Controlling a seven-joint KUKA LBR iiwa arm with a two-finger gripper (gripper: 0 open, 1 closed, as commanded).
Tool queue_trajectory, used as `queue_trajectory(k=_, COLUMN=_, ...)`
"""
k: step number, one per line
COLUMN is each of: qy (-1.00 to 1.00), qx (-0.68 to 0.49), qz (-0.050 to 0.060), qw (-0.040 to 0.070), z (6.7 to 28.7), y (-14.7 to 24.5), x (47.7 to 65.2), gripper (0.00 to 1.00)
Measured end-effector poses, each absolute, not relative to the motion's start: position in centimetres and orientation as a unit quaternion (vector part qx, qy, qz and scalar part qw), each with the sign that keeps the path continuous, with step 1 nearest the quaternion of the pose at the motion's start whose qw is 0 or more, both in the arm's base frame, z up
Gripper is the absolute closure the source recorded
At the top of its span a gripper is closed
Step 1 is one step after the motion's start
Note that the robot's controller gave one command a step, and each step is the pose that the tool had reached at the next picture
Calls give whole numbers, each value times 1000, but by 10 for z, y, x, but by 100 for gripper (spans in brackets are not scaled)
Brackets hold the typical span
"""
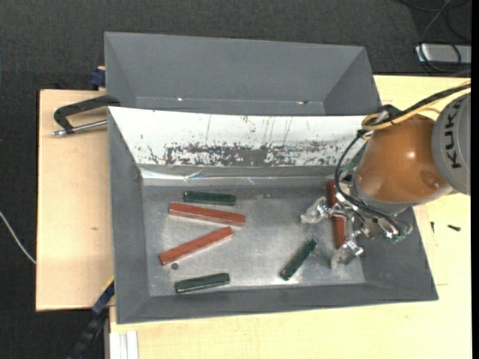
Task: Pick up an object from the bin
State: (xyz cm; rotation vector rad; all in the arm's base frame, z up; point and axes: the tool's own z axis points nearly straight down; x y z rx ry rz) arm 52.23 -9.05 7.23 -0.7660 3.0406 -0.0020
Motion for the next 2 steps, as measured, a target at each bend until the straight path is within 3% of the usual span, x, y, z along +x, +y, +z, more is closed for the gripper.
queue_trajectory(k=1, qy=970, qx=-244, qz=-1, qw=3, z=72, y=-91, x=522, gripper=0)
queue_trajectory(k=2, qy=899, qx=-438, qz=-4, qw=2, z=76, y=-43, x=519, gripper=100)
